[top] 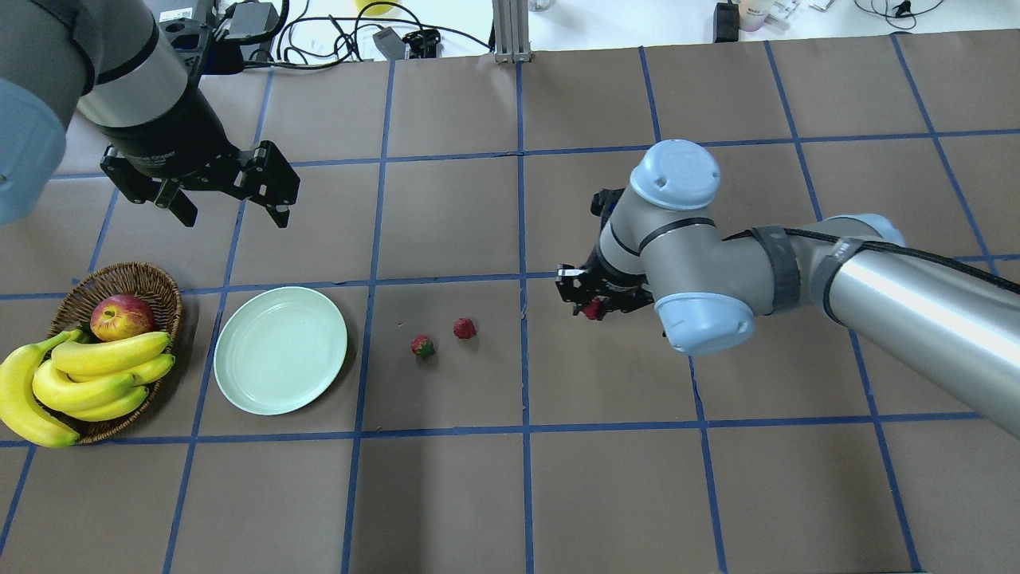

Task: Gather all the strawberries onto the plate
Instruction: 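Carry the strawberry toward the plate and release it beside the others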

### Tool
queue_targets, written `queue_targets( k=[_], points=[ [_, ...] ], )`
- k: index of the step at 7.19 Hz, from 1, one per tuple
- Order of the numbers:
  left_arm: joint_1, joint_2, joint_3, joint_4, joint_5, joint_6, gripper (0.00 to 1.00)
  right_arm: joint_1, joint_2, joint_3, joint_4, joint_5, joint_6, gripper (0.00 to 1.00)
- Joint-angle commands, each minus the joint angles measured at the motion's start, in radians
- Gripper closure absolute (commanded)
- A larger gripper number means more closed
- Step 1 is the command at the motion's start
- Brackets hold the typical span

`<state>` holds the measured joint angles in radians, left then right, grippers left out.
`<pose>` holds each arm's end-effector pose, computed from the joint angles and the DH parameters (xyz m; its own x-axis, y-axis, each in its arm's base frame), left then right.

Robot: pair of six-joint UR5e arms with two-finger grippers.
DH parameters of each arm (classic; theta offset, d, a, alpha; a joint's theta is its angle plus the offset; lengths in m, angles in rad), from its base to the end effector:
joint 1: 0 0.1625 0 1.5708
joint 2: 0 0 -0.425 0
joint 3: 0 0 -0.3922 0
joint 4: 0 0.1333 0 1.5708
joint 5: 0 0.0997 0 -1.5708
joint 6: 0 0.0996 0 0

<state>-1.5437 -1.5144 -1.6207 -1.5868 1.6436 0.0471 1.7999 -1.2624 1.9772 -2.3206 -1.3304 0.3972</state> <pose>-0.1134 -0.4702 0.4891 -0.9972 0.0208 -0.0722 0.0199 0.9997 0.0129 0.2729 -0.4788 0.2172 -0.9583 0.1656 -0.2330 0.1559 0.9860 0.0598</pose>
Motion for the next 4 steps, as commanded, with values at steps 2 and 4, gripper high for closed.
queue_targets(
  k=[2, 4],
  points=[
    [-0.001, -0.001, -0.002, 0.002, 0.004, 0.0, 0.0, 0.198, 0.127, -0.196, -0.006, 0.1, 0.321, 0.88],
    [-0.001, -0.001, -0.002, 0.002, 0.002, -0.001, 0.0, 0.23, 0.197, -0.268, -0.006, 0.1, 0.383, 0.88]
  ],
)
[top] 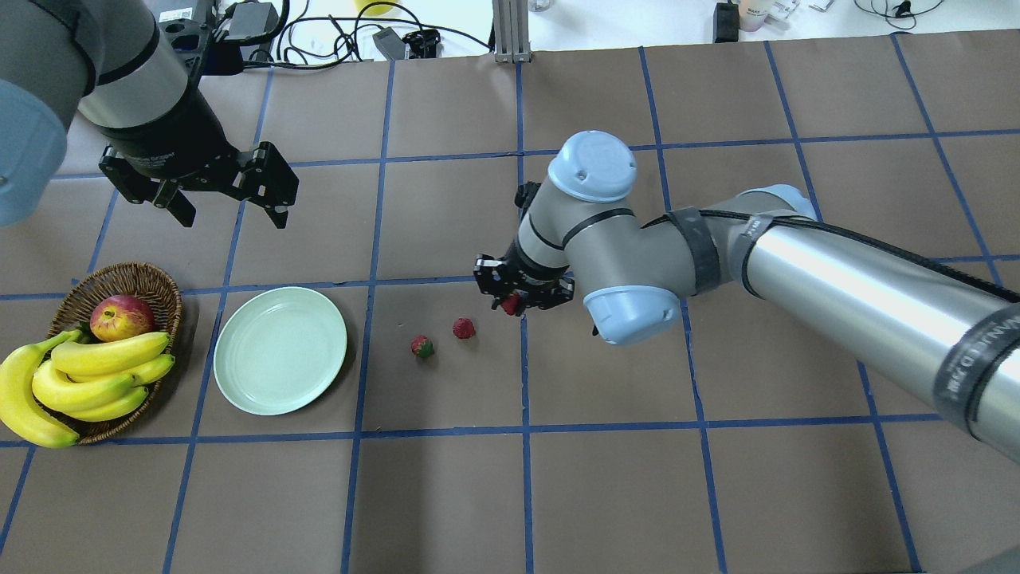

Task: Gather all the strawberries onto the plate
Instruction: 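Carry the strawberry toward the plate and release it beside the others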

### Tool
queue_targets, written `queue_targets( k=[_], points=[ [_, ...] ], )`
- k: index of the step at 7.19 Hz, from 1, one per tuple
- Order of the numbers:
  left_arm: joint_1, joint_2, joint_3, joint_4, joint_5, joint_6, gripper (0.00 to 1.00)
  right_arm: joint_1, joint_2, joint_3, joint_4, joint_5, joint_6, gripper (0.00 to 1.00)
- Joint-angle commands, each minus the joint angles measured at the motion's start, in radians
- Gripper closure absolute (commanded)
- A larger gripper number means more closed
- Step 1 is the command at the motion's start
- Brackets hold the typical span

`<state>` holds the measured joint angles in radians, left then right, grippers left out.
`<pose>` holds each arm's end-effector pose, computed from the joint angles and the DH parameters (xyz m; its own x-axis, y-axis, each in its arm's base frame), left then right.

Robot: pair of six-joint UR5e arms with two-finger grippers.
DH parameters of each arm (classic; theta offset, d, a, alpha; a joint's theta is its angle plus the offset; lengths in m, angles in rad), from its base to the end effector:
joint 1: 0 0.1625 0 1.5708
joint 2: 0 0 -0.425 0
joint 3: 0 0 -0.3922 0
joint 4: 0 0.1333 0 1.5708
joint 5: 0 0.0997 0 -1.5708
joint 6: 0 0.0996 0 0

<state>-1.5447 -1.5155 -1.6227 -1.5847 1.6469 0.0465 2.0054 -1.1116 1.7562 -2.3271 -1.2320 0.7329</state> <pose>-0.1135 -0.4705 0.4878 -0.9969 0.0213 -0.0755 0.0203 0.9997 0.0140 0.4084 -0.4845 0.2256 -0.9042 0.2829 -0.3200 0.2509 0.9581 0.1381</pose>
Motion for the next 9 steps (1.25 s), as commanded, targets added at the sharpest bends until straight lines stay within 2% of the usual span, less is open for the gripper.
queue_targets(
  k=[1, 3, 4, 5, 6, 8, 9],
  points=[
    [0.0, 0.0, 0.0, 0.0, -0.001, 0.0, 0.0, 0.024, 0.079, -0.073, -0.002, 0.003, 0.048, 0.86],
    [0.0, -0.002, 0.0, -0.001, 0.001, 0.0, 0.0, 0.029, 0.101, -0.073, 0.0, 0.002, 0.048, 0.82],
    [0.0, -0.002, 0.0, -0.001, 0.002, 0.0, 0.0, 0.029, 0.099, -0.069, 0.002, -0.007, 0.048, 0.3],
    [0.0, -0.006, 0.0, -0.001, 0.002, 0.0, 0.0, 0.035, 0.098, -0.067, 0.003, -0.007, 0.048, 0.1],
    [0.0, -0.006, -0.002, -0.001, 0.002, 0.0, 0.0, 0.035, 0.096, -0.069, 0.005, -0.013, 0.048, 0.0],
    [0.001, -0.011, -0.005, -0.001, -0.007, 0.0, 0.0, 0.035, 0.066, -0.078, 0.015, -0.03, 0.043, 0.0],
    [0.003, -0.015, -0.012, -0.001, -0.007, -0.01, 0.0, 0.032, 0.023, -0.083, 0.047, -0.068, 0.043, 0.0]
  ],
)
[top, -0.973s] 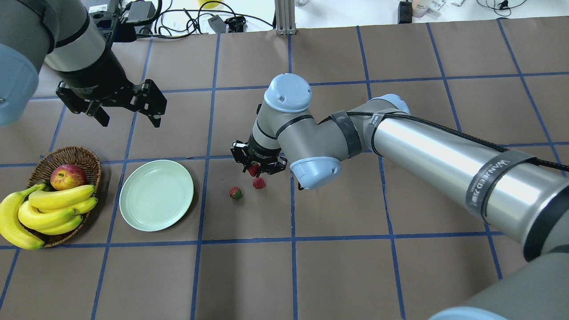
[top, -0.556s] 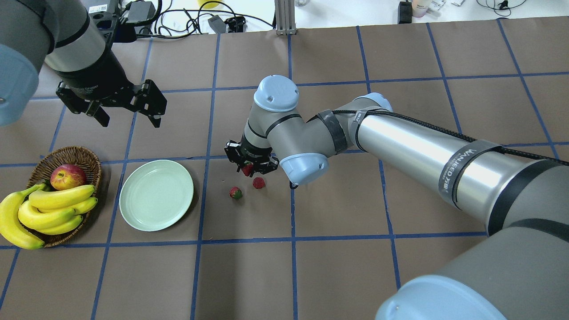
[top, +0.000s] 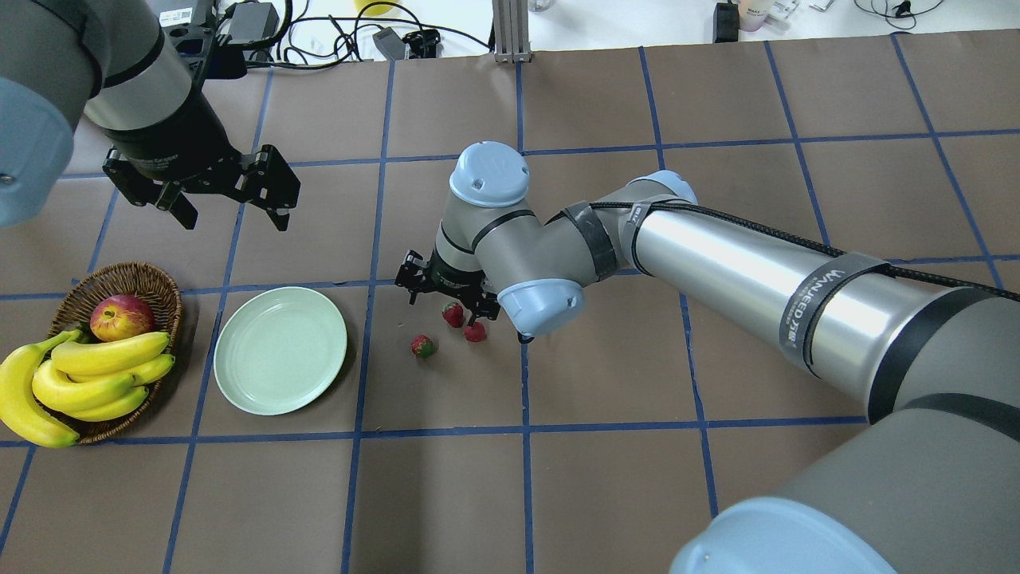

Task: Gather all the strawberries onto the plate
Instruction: 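Carry the strawberry toward the plate and release it beside the others, then raise the right gripper away while the left arm swings toward the strawberries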

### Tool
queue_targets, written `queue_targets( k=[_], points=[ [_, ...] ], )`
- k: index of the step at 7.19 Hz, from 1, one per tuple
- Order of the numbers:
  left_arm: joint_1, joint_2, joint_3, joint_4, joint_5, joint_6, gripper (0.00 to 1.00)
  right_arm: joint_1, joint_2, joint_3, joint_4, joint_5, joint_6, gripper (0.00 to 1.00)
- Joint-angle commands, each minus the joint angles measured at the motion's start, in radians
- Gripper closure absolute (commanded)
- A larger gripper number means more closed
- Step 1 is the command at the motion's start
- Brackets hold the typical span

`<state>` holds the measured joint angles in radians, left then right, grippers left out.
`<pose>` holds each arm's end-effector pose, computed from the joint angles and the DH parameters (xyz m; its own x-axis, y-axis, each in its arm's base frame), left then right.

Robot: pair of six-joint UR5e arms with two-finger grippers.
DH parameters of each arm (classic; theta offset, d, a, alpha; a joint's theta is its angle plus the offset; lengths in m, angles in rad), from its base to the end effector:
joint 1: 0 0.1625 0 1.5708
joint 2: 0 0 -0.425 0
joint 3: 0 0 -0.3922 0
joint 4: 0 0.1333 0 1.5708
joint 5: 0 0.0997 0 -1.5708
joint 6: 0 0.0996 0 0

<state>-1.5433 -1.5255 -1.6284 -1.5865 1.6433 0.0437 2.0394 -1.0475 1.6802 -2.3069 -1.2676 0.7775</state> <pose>-0.1131 -0.4731 0.4801 -0.9973 0.0183 -0.0711 0.0161 0.9994 0.0311 0.4335 -0.4953 0.2144 -0.9121 0.2958 -0.2841 0.2674 0.9541 0.1348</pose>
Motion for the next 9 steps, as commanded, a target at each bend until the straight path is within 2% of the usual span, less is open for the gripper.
queue_targets(
  k=[1, 4, 5, 6, 7, 8, 9],
  points=[
    [0.002, -0.005, -0.007, -0.003, -0.003, -0.001, 0.0, -0.014, -0.092, -0.017, 0.084, -0.036, -0.01, 0.0],
    [0.006, -0.019, -0.027, 0.013, -0.003, -0.004, 0.0, -0.092, -0.262, -0.03, 0.326, -0.094, -0.194, 0.0],
    [0.005, -0.037, -0.054, 0.133, -0.007, -0.021, 0.0, -0.17, -0.328, -0.031, 0.442, -0.096, -0.29, 0.0],
    [0.003, -0.044, -0.101, 0.176, -0.01, -0.133, 0.0, -0.23, -0.403, -0.025, 0.551, -0.117, -0.411, 0.0],
    [0.0, -0.076, -0.128, 0.233, -0.067, -0.271, 0.0, -0.278, -0.455, -0.033, 0.613, -0.222, -0.508, 0.0],
    [-0.003, -0.123, -0.151, 0.332, -0.138, -0.348, 0.0, -0.31, -0.466, -0.068, 0.629, -0.258, -0.524, 0.0],
    [-0.021, -0.155, -0.165, 0.386, -0.141, -0.474, 0.0, -0.32, -0.468, -0.133, 0.677, -0.266, -0.527, 0.0]
  ],
)
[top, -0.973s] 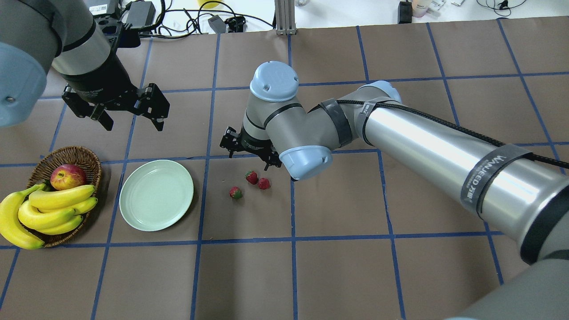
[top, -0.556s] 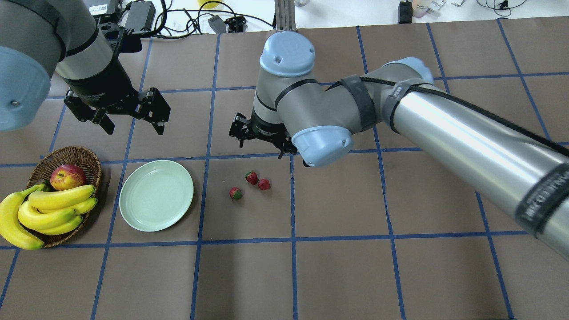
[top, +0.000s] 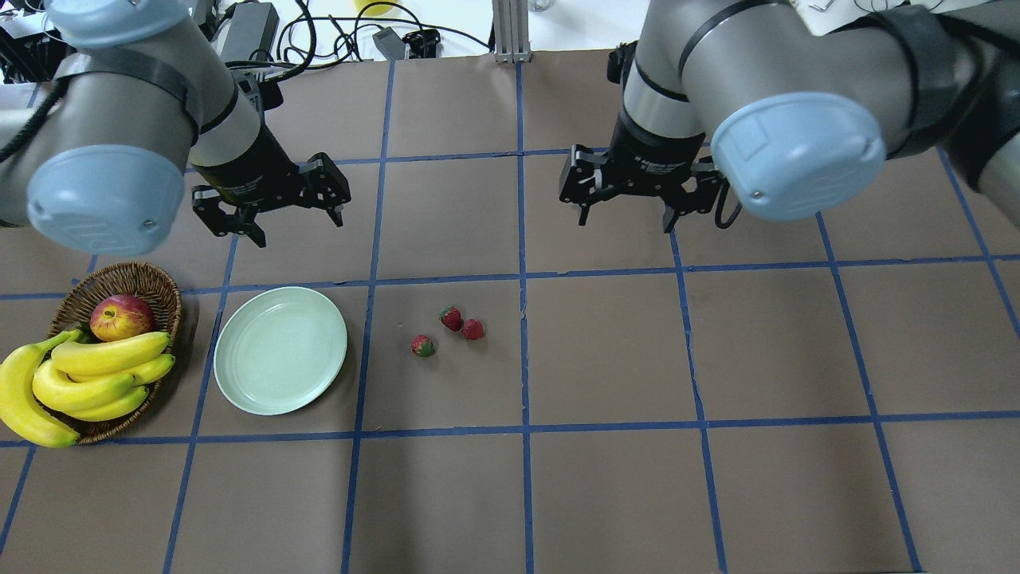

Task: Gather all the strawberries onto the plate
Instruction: 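Raise the right gripper away while the left arm swings toward the strawberries, then lower the left gripper onto a strawberry and close on it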

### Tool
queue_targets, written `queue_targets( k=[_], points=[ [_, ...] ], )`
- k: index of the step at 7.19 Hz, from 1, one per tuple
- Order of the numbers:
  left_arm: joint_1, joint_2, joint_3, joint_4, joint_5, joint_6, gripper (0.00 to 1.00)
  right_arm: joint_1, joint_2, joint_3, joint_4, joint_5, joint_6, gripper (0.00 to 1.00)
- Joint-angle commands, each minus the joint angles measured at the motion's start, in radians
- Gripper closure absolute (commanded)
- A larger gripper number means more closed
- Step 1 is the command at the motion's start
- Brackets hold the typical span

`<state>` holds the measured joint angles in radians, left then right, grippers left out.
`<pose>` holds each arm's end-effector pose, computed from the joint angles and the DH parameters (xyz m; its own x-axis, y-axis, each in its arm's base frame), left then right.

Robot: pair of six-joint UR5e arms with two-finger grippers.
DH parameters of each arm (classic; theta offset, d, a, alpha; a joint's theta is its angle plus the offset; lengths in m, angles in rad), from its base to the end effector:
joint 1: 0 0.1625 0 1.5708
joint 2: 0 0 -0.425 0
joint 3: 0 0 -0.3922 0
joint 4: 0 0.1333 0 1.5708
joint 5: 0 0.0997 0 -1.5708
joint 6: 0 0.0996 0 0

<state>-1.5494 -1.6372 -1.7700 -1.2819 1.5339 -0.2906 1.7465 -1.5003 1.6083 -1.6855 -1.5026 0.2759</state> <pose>-0.1261 -0.5115 0.3864 -0.9511 -0.3060 0.0420 -0.3068 0.9517 -0.0117 0.2289 -0.4877 0.4455 -0.9927 0.1000 -0.0674 0.0994 0.9950 0.0121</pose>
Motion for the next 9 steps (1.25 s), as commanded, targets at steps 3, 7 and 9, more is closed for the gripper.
queue_targets(
  k=[3, 7, 9],
  points=[
    [-0.08, -0.149, -0.049, 0.177, -0.023, -0.351, 0.0, -0.024, -0.012, -0.149, 0.101, -0.056, -0.043, 0.0],
    [-0.178, -0.283, -0.049, 0.269, -0.032, -0.617, 0.0, -0.024, -0.012, -0.148, 0.099, -0.107, -0.041, 0.0],
    [-0.21, -0.343, -0.049, 0.305, -0.029, -0.657, 0.0, -0.025, -0.005, -0.146, 0.018, -0.107, -0.041, 0.0]
  ],
)
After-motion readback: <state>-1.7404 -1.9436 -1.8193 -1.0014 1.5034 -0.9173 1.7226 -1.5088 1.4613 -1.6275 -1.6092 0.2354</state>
